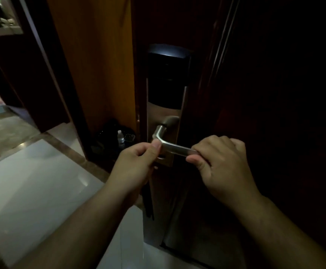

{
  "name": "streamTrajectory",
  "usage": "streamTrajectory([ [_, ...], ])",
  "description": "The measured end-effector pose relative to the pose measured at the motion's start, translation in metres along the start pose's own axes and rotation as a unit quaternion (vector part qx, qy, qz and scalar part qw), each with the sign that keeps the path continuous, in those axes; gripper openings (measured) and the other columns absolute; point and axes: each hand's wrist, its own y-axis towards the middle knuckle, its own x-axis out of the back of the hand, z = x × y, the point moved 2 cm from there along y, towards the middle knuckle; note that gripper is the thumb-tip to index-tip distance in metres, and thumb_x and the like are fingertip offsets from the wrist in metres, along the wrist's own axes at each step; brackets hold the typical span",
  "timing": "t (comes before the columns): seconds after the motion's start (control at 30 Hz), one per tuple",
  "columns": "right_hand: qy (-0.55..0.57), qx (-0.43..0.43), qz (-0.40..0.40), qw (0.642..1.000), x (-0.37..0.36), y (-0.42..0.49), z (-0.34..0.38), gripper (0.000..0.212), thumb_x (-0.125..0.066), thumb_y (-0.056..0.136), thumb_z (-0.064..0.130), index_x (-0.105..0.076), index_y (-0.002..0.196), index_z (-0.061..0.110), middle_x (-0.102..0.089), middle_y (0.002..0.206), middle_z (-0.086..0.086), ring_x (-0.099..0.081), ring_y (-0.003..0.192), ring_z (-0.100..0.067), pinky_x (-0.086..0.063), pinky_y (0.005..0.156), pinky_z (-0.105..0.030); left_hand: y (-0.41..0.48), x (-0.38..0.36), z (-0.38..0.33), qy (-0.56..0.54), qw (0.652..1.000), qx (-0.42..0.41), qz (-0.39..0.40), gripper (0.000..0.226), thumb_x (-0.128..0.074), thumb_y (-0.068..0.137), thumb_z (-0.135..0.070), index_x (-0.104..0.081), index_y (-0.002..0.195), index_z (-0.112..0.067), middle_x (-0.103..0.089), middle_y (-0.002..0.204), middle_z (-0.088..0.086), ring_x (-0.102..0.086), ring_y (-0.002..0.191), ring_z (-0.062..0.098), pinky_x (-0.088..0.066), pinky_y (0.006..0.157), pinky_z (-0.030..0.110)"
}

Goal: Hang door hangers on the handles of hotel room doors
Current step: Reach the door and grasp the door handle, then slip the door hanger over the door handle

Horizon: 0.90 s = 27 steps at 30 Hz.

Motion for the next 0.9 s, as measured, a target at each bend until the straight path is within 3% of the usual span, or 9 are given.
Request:
streamTrajectory([
  [0.13, 0.019, -0.082, 0.036, 0.996, -0.004, 0.008, -0.001, 0.044, -0.032, 0.092, 0.06, -0.066, 0.098, 0.032, -0.051, 0.096, 0.014, -0.048, 0.089, -0.011, -0.03, 0.08, -0.033, 0.021, 0.005, -0.006, 0.009, 0.999, 0.007, 0.04, 0.034, -0.053, 0.092, -0.053, -0.073, 0.094, -0.025, -0.059, 0.055, -0.021, -0.054, 0.054, -0.004, -0.038, 0.05, 0.012],
  [0.27, 0.008, -0.113, 0.072, 0.991, -0.001, 0.016, 0.0, 0.047, -0.031, 0.09, 0.06, -0.065, 0.104, 0.031, -0.049, 0.098, 0.014, -0.046, 0.092, -0.01, -0.034, 0.08, -0.032, 0.034, 0.005, -0.008, 0.012, 0.998, 0.016, 0.059, 0.032, -0.054, 0.092, -0.053, -0.073, 0.092, -0.027, -0.065, 0.071, -0.015, -0.059, 0.073, 0.004, -0.039, 0.06, 0.02],
  [0.37, 0.001, -0.122, 0.093, 0.988, -0.002, 0.022, -0.001, 0.038, -0.035, 0.092, 0.054, -0.062, 0.105, 0.031, -0.049, 0.097, 0.013, -0.046, 0.092, -0.009, -0.038, 0.082, -0.033, 0.043, 0.002, -0.01, 0.01, 0.998, 0.018, 0.054, 0.031, -0.055, 0.093, -0.052, -0.073, 0.091, -0.027, -0.068, 0.08, -0.006, -0.061, 0.077, 0.013, -0.04, 0.059, 0.023],
  [0.47, 0.006, -0.131, 0.09, 0.987, -0.005, 0.027, -0.004, 0.034, -0.037, 0.095, 0.051, -0.061, 0.105, 0.031, -0.048, 0.095, 0.013, -0.046, 0.09, -0.008, -0.039, 0.081, -0.032, 0.047, -0.001, -0.016, 0.019, 0.999, 0.012, 0.048, 0.031, -0.053, 0.095, -0.049, -0.073, 0.095, -0.025, -0.061, 0.072, -0.012, -0.055, 0.068, 0.007, -0.037, 0.051, 0.015],
  [0.67, 0.011, -0.144, 0.077, 0.987, -0.011, 0.036, -0.013, 0.029, -0.04, 0.097, 0.048, -0.06, 0.105, 0.029, -0.048, 0.094, 0.011, -0.047, 0.085, -0.008, -0.04, 0.082, -0.033, 0.057, -0.01, -0.022, 0.019, 0.999, 0.024, 0.034, 0.036, -0.05, 0.095, -0.052, -0.071, 0.102, -0.023, -0.058, 0.072, -0.009, -0.052, 0.063, 0.007, -0.037, 0.045, 0.014],
  [0.9, -0.001, -0.129, 0.072, 0.989, -0.017, 0.04, -0.021, 0.032, -0.036, 0.097, 0.05, -0.058, 0.104, 0.029, -0.049, 0.093, 0.009, -0.049, 0.085, -0.011, -0.042, 0.083, -0.036, 0.061, -0.015, -0.025, 0.036, 0.999, 0.032, 0.019, 0.035, -0.05, 0.096, -0.051, -0.071, 0.102, -0.024, -0.06, 0.078, -0.004, -0.051, 0.069, 0.012, -0.037, 0.055, 0.024],
])
